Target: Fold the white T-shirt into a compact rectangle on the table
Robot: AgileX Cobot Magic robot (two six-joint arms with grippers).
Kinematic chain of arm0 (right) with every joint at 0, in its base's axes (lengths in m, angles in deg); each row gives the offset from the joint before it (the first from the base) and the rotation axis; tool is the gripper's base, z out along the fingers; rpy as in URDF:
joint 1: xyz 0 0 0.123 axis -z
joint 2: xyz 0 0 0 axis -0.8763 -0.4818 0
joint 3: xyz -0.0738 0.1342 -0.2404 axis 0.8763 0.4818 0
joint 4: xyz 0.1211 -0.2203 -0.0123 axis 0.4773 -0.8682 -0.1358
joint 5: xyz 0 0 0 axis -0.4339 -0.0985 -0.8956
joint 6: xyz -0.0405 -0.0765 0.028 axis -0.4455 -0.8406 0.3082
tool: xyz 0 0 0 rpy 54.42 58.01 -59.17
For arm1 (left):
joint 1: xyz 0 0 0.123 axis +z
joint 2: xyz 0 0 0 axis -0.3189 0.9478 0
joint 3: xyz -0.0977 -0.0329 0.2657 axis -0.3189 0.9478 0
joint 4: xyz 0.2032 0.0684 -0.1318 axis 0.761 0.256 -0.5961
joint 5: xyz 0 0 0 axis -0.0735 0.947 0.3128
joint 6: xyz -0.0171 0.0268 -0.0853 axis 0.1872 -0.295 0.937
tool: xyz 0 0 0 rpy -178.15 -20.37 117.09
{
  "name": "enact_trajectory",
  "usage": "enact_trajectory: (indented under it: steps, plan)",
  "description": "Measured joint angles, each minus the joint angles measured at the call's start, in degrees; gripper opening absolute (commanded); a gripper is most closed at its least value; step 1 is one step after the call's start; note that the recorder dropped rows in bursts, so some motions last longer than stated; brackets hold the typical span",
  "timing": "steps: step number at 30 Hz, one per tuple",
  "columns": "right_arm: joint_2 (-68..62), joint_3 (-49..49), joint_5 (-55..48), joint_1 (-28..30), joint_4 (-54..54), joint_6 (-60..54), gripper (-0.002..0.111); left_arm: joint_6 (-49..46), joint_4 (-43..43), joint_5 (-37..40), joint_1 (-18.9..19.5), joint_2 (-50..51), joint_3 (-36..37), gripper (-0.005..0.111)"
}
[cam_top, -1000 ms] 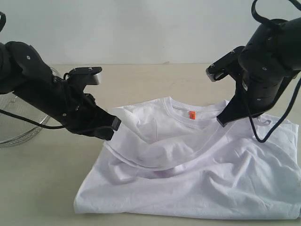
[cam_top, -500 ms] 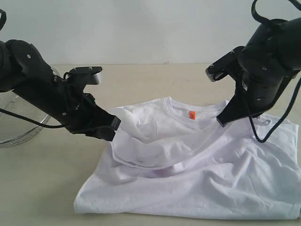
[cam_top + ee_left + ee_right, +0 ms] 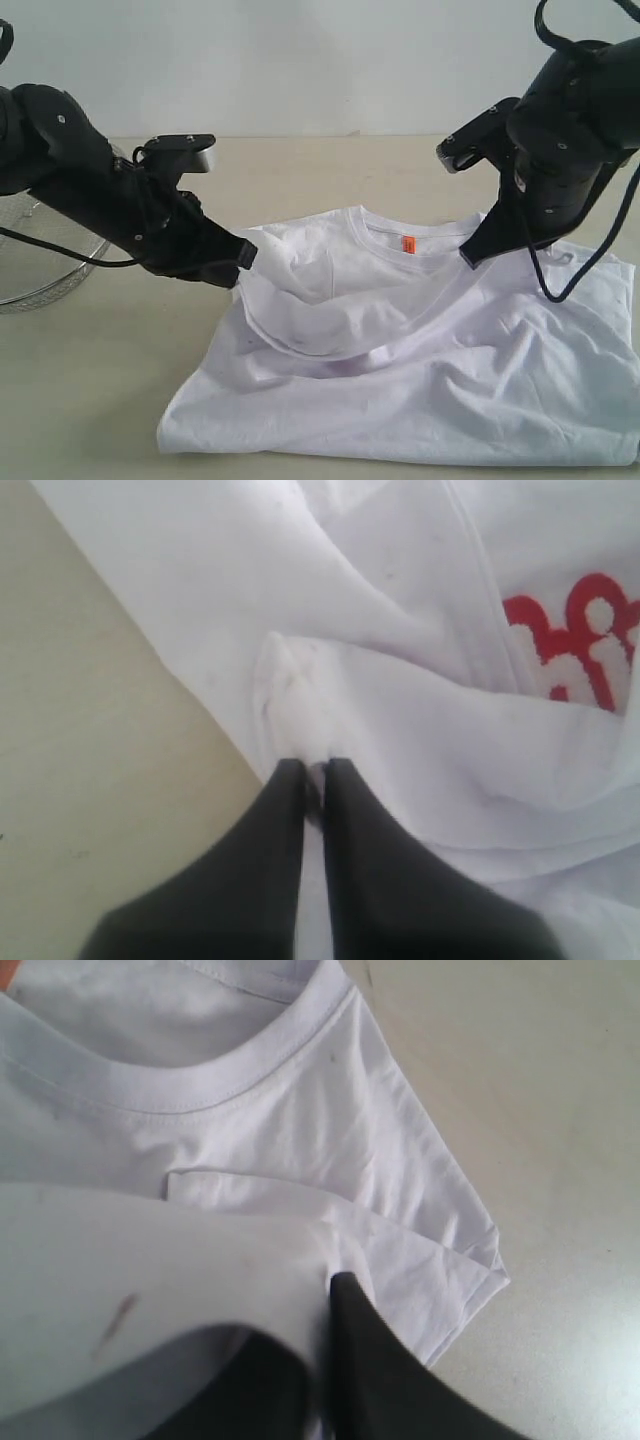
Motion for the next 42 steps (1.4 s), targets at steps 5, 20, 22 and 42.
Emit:
enact_trajectory:
  steps: [5, 20, 22, 42]
  plan:
    - [0.0, 0.0, 1.4, 0.0, 0.0, 0.1, 0.000, 0.0, 0.0, -3.2, 0.0, 0.0, -0.7, 0.005]
    - [0.0, 0.0, 7.0, 6.4, -5.0, 8.6, 0.000, 0.9, 0.0, -6.2, 1.8, 6.1, -13.8, 0.005]
    - [0.0, 0.0, 8.5, 6.5, -5.0, 8.6, 0.000, 1.2, 0.0, -6.2, 3.2, 6.1, -15.0, 0.005]
    - [-4.4, 0.0, 5.4, 7.0, -11.5, 21.4, 0.020, 1.1, 0.1, 5.7, 4.5, 4.5, -16.3, 0.005]
